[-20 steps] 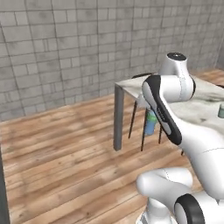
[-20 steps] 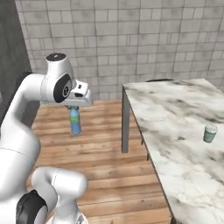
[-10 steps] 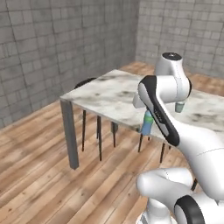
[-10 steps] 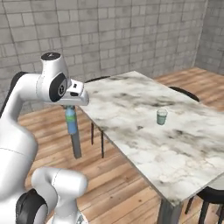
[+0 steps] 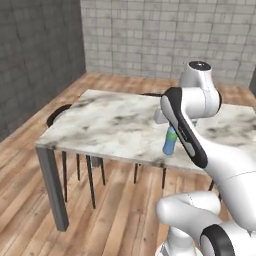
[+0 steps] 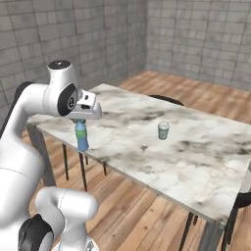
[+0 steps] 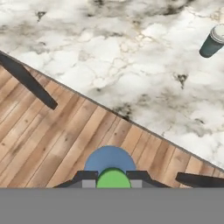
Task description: Move the drinks to the dining counter.
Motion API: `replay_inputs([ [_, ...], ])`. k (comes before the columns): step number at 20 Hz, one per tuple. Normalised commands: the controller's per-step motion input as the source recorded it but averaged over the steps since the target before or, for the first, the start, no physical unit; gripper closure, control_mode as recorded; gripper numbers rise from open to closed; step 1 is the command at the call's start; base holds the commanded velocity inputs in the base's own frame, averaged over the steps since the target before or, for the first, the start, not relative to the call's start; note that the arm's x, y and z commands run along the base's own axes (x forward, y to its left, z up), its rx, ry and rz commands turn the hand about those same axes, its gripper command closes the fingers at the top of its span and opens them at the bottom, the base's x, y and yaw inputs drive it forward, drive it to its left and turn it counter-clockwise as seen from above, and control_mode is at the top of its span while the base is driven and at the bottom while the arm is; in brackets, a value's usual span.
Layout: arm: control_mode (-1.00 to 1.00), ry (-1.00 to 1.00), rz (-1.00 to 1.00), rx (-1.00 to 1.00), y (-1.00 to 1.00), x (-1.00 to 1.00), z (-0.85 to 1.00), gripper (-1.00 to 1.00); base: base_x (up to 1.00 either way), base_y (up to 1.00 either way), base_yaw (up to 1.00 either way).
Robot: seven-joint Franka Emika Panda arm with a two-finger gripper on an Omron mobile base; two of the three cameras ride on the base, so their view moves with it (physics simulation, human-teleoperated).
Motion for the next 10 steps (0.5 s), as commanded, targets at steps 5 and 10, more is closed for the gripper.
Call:
replay_inputs([
  [5,1.00,0.00,0.00,0.00,0.00,0.00,0.00,1.00,0.41,0.86,-0.50],
  [10,1.00,0.00,0.00,0.00,0.00,0.00,0.00,1.00,0.19,0.44,-0.51],
])
